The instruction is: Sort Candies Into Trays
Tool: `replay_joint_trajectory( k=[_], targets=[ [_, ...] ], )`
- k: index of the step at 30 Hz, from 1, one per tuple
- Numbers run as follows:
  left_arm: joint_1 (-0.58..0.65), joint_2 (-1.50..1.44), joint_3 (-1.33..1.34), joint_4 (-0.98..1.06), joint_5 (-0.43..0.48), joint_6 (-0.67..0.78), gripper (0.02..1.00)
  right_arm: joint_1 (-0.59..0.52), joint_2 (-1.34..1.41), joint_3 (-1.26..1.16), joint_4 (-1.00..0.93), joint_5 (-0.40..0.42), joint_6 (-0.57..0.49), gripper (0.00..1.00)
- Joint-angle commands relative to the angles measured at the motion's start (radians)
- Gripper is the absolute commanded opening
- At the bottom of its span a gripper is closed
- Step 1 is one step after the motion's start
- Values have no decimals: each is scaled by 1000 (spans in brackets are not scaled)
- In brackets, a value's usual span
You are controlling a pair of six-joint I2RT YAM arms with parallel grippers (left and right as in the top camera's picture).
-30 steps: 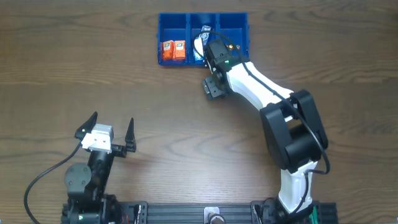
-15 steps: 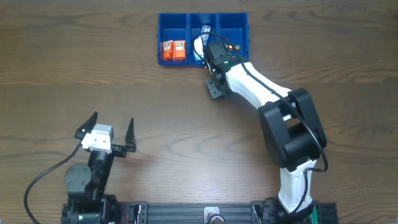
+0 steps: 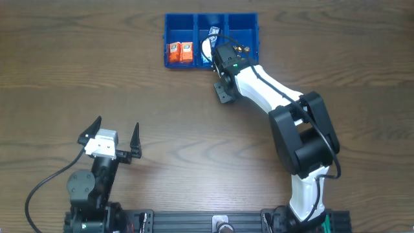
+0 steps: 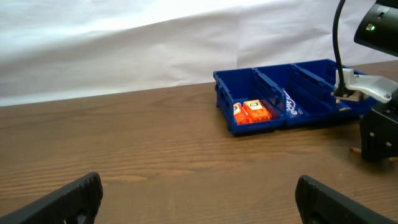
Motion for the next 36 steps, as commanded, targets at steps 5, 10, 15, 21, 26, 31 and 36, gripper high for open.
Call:
replay_joint_trajectory(
  k=[5, 10, 15, 21, 26, 31, 36],
  targets=[
    [-2, -6, -24, -32, 18, 11, 996, -4, 9, -9, 0, -1, 2, 312],
    [-2, -6, -24, -32, 18, 11, 996, -4, 9, -9, 3, -1, 2, 253],
    [-2, -6, -24, -32, 18, 11, 996, -4, 9, -9, 5, -1, 2, 222],
    [-2, -6, -24, -32, 18, 11, 996, -4, 3, -9, 15, -21, 29, 202],
    [-2, -6, -24, -32, 18, 11, 996, -2, -109, -9, 37, -51, 52, 183],
    [-2, -6, -24, -32, 18, 11, 996, 35, -341, -9, 94, 42, 92, 183],
    [-2, -6, -24, -32, 18, 11, 996, 30, -483, -1, 259, 166, 144, 202]
  ],
)
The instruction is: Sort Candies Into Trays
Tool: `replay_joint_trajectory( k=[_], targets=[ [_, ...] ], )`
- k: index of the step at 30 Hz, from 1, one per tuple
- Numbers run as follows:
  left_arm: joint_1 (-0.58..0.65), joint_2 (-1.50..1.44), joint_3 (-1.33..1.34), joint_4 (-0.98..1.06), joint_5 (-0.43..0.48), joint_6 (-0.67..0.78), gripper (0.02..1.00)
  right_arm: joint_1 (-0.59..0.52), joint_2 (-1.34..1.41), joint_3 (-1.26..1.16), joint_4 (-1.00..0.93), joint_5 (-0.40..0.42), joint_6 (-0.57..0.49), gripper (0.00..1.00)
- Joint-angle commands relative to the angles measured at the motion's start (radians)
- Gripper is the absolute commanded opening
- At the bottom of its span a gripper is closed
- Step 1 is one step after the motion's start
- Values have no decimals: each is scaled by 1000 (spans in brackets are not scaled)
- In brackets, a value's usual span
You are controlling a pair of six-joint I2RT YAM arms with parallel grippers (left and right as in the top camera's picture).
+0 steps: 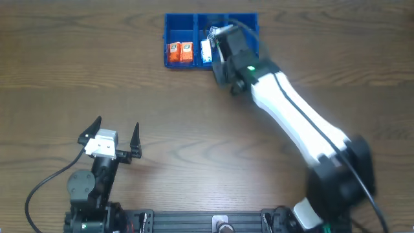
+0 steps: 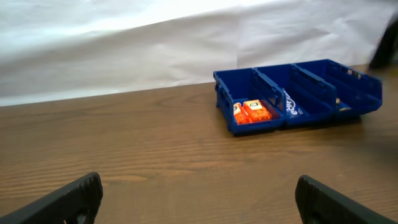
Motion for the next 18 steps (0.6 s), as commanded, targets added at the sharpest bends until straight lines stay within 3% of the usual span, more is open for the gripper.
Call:
replay_joint_trajectory(
  k=[1, 7, 18],
  targets=[
    [-2, -6, -24, -32, 18, 11, 996, -10, -115, 24, 133, 141, 76, 202],
    [-2, -6, -24, -32, 18, 11, 996, -35, -24, 26, 307, 241, 136, 202],
    [-2, -6, -24, -32, 18, 11, 996, -108, 233, 33, 298, 216, 216, 213]
  ],
)
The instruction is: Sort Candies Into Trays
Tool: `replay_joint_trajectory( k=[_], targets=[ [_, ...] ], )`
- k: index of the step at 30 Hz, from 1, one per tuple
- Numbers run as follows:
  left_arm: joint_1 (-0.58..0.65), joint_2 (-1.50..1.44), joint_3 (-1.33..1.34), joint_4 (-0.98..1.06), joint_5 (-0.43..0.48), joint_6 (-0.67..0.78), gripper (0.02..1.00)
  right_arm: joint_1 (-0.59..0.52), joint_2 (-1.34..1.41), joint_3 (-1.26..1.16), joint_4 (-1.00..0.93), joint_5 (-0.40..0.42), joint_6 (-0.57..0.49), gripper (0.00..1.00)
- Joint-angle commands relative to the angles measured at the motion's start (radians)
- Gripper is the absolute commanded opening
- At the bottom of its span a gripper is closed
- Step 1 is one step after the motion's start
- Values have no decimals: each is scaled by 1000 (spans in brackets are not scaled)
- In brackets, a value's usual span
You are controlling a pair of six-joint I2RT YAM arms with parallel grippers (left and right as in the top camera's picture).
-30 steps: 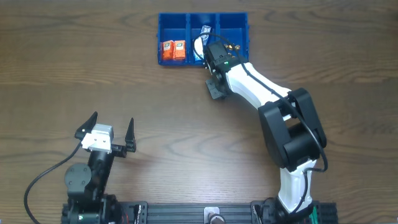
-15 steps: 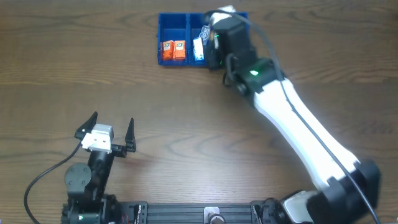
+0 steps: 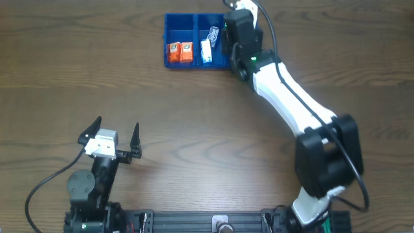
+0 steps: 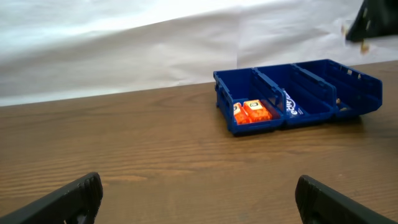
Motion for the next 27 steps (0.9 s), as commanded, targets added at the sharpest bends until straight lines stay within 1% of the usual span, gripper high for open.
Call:
replay_joint_trajectory(
  k=[1, 14, 18, 19, 20, 21, 22, 24, 25, 26, 27],
  targets=[
    [-2, -6, -24, -32, 18, 11, 996, -24, 55, -2, 0, 12, 45, 213],
    [-2, -6, -24, -32, 18, 11, 996, -34, 131, -2, -2, 13, 48, 207],
    [-2, -6, -24, -32, 18, 11, 996, -34, 131, -2, 0, 13, 49, 226],
    [-2, -6, -24, -32, 18, 10, 996, -34, 131, -2, 0, 13, 49, 261],
    [-2, -6, -24, -32, 18, 11, 996, -34, 131, -2, -1, 13, 49, 334],
    [-2, -6, -24, -32, 18, 11, 996, -34, 131, -2, -1, 13, 49, 478],
    [-2, -6, -24, -32, 18, 11, 996, -34, 131, -2, -2, 13, 49, 599],
    [-2, -6, -24, -32, 18, 11, 996, -34, 131, -2, -2, 13, 49, 785],
    [-2, -6, -24, -32, 18, 11, 993, -34, 131, -2, -2, 13, 48, 945],
    [-2, -6, -24, -32, 18, 10, 996, -34, 131, -2, -2, 13, 49, 1000],
    [-2, -6, -24, -32, 18, 11, 996, -34, 131, -2, -2, 13, 49, 1000]
  ],
)
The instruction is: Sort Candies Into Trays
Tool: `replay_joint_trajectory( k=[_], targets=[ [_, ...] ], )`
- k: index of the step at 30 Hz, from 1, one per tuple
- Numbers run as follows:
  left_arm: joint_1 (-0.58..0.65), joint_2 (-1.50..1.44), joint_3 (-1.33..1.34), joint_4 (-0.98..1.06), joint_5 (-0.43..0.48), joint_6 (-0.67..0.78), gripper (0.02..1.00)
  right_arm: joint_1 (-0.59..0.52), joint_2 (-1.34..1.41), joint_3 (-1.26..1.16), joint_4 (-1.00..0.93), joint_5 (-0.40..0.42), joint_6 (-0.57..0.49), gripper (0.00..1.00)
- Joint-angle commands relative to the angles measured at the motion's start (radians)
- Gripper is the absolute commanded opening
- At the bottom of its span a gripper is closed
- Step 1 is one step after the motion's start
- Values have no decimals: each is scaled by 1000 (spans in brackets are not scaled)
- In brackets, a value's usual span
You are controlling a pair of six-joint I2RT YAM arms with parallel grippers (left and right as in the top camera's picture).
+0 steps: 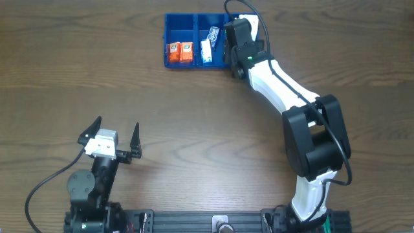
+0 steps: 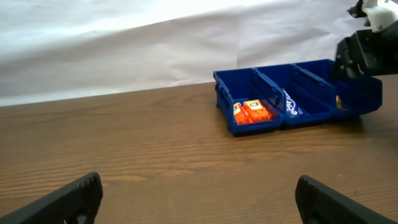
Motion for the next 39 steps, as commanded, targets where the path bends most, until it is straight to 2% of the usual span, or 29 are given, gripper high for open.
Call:
replay_joint_trajectory(
  k=[1, 16, 22, 26, 29, 32, 36, 39],
  targets=[
    [-2, -6, -24, -32, 18, 11, 996, -6, 4, 0, 0, 13, 3, 1000],
    [-2, -6, -24, -32, 18, 11, 998, -6, -39, 0, -26, 12, -2, 1000],
    [-2, -6, -24, -32, 18, 11, 996, -6, -238, 0, -150, 12, -14, 1000],
    [-2, -6, -24, -32, 18, 11, 996, -11, -435, 0, -322, -19, -40, 1000],
    [-2, -6, -24, -32, 18, 11, 996, -48, -588, -3, -480, -25, -40, 1000],
    [-2, -6, -24, -32, 18, 11, 996, -135, -727, -22, -600, -74, -68, 1000],
    [-2, -6, -24, -32, 18, 11, 996, -245, -914, -151, -624, -137, -98, 998],
    [-2, -6, -24, -32, 18, 11, 996, -304, -1089, -296, -625, -153, -105, 998]
  ],
)
